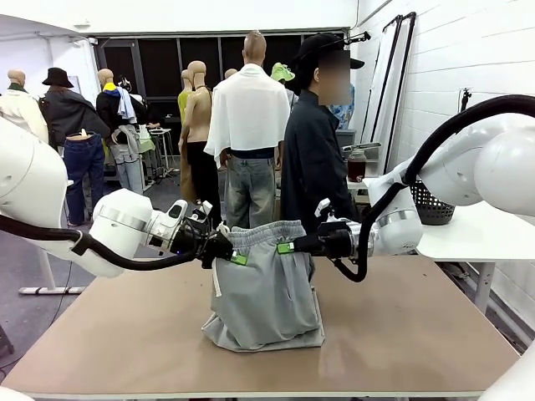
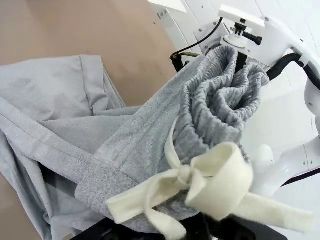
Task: Fold the training pants.
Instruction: Fold the Training pants in half.
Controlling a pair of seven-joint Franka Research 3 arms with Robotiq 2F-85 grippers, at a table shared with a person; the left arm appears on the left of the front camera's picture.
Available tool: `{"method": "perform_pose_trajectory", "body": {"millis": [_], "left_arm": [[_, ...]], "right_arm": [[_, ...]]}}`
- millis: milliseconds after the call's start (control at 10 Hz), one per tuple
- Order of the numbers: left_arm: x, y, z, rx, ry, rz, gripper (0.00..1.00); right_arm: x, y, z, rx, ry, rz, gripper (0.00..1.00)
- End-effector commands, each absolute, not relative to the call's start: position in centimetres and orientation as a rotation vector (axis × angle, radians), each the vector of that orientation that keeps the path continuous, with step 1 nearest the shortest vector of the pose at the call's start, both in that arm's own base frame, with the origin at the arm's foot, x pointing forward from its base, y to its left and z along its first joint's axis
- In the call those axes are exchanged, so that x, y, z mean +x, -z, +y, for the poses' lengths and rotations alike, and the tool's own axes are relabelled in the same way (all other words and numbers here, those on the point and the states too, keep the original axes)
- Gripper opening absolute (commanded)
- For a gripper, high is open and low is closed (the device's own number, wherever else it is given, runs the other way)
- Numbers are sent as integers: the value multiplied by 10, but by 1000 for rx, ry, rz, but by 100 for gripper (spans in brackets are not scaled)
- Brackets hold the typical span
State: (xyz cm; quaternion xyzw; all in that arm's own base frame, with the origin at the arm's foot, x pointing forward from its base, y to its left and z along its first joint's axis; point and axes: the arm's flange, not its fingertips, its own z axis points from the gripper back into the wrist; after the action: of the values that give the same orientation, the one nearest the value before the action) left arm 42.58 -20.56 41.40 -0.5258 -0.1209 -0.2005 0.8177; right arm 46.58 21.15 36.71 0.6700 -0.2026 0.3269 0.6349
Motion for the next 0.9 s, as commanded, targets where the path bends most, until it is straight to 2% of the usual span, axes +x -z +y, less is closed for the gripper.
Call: {"method": "perform_pose_trajectory", "body": {"millis": [0,300,800], "left_arm": [[432,-417,-195,-1104,411,-241,0],[455,-402,-207,-1048,377,-205,0],[490,-367,-214,-1054,276,-148,0]], "right_arm": [[472,-368,208,1547,-663,-471,0],[487,-349,204,1519,-567,-416,0],[513,-313,199,1523,-438,-302,0]]}}
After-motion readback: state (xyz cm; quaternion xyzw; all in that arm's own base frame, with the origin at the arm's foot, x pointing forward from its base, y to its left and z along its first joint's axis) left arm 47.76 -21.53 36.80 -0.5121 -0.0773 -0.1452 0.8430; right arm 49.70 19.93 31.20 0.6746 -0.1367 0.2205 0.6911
